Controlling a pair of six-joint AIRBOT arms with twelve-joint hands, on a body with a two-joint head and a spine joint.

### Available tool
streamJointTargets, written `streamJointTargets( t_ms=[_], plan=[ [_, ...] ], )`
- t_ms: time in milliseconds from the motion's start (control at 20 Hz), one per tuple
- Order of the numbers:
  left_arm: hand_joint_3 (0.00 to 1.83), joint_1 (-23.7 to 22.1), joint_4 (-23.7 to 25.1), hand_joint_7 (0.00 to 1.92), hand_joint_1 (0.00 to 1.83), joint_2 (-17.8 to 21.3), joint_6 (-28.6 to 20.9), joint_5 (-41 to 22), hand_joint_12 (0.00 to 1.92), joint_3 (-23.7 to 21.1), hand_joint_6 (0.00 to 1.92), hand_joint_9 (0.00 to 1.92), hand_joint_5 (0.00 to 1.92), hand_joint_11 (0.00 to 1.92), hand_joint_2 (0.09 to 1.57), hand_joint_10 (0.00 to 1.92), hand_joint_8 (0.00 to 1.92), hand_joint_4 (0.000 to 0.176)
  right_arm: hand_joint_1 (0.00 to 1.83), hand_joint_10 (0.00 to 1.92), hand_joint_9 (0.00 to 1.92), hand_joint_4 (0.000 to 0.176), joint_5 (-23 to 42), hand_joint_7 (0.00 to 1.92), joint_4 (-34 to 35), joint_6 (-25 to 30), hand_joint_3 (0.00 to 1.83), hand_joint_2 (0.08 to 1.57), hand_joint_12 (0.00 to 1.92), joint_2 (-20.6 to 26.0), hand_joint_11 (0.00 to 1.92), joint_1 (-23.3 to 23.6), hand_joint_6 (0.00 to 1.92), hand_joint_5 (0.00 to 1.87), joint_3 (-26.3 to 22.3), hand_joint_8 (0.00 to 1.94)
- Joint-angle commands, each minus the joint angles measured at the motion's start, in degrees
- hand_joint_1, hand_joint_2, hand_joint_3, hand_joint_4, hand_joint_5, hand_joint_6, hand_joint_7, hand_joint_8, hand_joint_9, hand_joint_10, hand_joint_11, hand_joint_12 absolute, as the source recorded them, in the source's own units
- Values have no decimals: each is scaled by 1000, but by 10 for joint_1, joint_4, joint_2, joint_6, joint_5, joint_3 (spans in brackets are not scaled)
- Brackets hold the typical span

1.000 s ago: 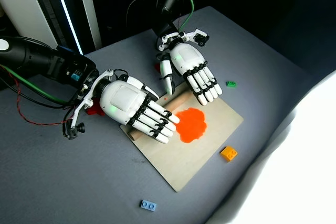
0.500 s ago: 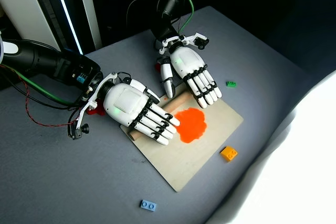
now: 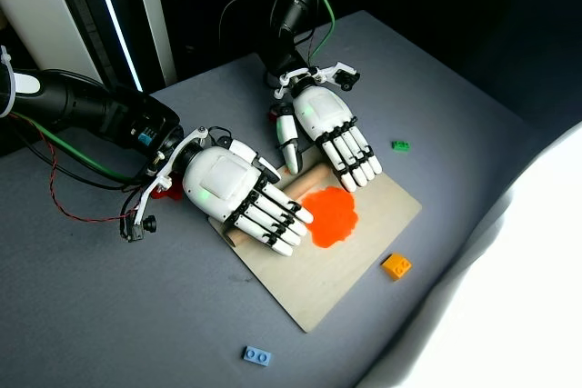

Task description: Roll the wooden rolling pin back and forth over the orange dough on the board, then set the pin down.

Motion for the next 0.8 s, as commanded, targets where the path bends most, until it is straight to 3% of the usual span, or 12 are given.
streamJointTargets(
  t_ms=[0,750],
  plan=[
    [12,-5,40,16,0,0,-1,-52,0,3,2,0,8,0,1389,0,1,0,0,0,0,0,51,72,-44,0,24,1484,0,0,0,6,6,72,2,0],
    [10,-14,40,4,0,-10,-11,-41,0,33,1,0,3,0,1394,0,2,0,0,2,4,0,48,83,-44,3,19,1500,0,-3,0,8,9,90,23,7]
  ],
)
